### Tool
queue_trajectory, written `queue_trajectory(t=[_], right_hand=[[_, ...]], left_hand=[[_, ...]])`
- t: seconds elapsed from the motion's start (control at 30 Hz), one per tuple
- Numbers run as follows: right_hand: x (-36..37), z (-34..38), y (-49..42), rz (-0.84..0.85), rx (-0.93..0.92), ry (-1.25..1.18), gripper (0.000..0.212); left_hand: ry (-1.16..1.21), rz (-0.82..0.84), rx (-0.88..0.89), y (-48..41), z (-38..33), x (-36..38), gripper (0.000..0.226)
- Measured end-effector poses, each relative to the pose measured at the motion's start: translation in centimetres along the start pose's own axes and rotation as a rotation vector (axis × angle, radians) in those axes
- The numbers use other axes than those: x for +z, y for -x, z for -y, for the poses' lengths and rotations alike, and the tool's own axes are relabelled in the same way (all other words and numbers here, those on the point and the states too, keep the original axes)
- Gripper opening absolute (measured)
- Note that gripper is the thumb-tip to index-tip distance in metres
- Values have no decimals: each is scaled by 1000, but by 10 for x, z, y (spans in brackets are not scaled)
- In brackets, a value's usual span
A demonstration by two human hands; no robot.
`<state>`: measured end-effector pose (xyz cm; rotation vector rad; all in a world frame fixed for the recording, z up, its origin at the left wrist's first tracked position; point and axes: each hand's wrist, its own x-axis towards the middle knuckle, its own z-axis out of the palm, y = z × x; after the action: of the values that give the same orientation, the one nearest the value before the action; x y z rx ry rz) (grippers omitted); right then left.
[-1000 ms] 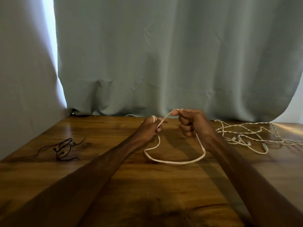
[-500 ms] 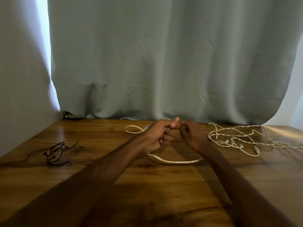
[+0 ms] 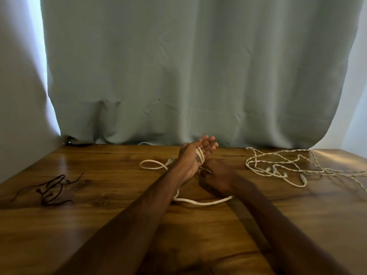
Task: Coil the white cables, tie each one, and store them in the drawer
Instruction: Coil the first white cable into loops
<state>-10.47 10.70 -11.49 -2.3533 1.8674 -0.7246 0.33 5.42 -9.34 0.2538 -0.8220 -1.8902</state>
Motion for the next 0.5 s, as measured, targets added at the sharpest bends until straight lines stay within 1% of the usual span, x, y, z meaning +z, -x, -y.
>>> queue_trajectory(t=[0.17,0.27,0.37,0.43,0.5], right_hand=[[-3,21,-1,60,-78,26,25],[-11,29,-1,32,-51,-68,35],[-17,37,4,86,93,-366,35],[-18,43,6,77,264,-679,30],[-19,48,6,54,440,-1017,19]], left_hand=[[28,-100,75,-2,-18,-25,20],[-99,-138,143,-5,-21,-27,26],[-252,-155,240,-9,-21,-27,32],[-348,-186,316,-11,-22,-32,31],[-446,-218,380,-12,-23,-38,30]])
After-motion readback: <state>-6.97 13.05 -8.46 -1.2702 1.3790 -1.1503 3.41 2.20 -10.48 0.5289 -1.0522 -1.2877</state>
